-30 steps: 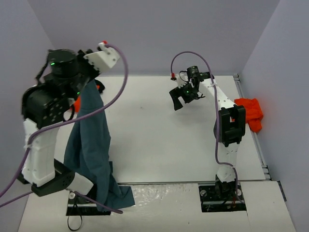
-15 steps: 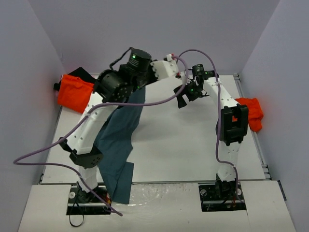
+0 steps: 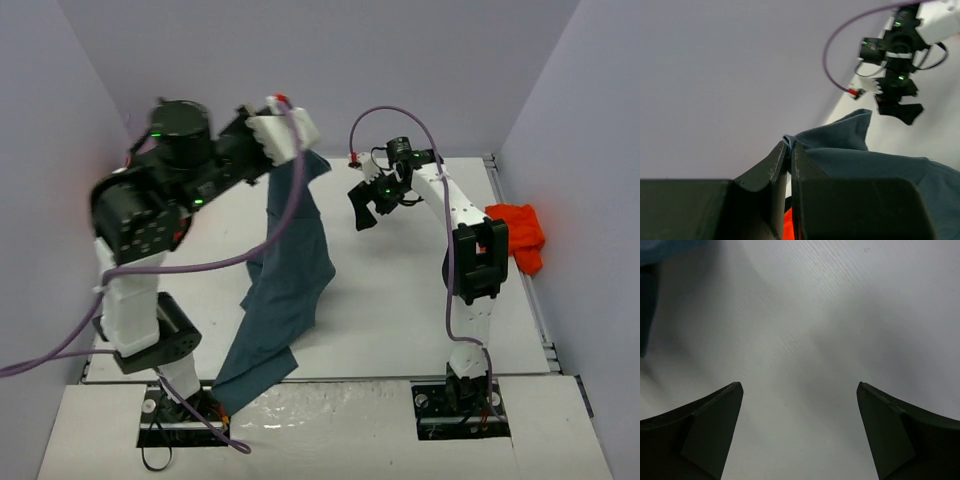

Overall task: Fold and stack the t-shirts
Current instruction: Flatten out the tshirt

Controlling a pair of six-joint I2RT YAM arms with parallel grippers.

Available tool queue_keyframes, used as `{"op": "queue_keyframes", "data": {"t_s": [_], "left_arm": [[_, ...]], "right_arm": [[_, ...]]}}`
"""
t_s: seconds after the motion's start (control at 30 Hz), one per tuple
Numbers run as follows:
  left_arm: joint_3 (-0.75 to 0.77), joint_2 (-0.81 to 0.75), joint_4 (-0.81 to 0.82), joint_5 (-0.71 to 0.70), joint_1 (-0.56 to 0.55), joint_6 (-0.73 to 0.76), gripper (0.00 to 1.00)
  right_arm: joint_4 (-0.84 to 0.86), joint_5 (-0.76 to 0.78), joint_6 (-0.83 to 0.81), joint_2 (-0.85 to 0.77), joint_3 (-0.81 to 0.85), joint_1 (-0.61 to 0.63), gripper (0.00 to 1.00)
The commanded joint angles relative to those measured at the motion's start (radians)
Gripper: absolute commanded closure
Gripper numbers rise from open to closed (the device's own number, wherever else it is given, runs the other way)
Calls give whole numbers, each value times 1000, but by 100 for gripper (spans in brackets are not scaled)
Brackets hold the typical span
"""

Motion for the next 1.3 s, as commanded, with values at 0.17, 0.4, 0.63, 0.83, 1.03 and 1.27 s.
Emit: {"op": "queue_keyframes", "data": {"t_s": [0.17, 0.4, 0.63, 0.83, 1.03, 1.27], "left_arm": [[-135, -265, 27, -57, 220, 81, 100], [-452, -318, 20, -55, 271, 70, 100], [-581, -219, 77, -57, 274, 49, 100], [-679, -176, 153, -149, 288, 54, 100], [-690, -134, 227, -288, 342, 33, 100], [-726, -91, 262, -353, 385, 50, 100]], "right_arm": [[-53, -18, -40, 45, 44, 121, 5], [-58, -19, -13, 127, 107, 170, 5], [-59, 1, -36, 114, 80, 190, 5], [-57, 18, -73, 34, -21, 252, 8], [-46, -8, -93, -56, -98, 290, 11], [16, 132, -109, -255, -235, 415, 10]]}}
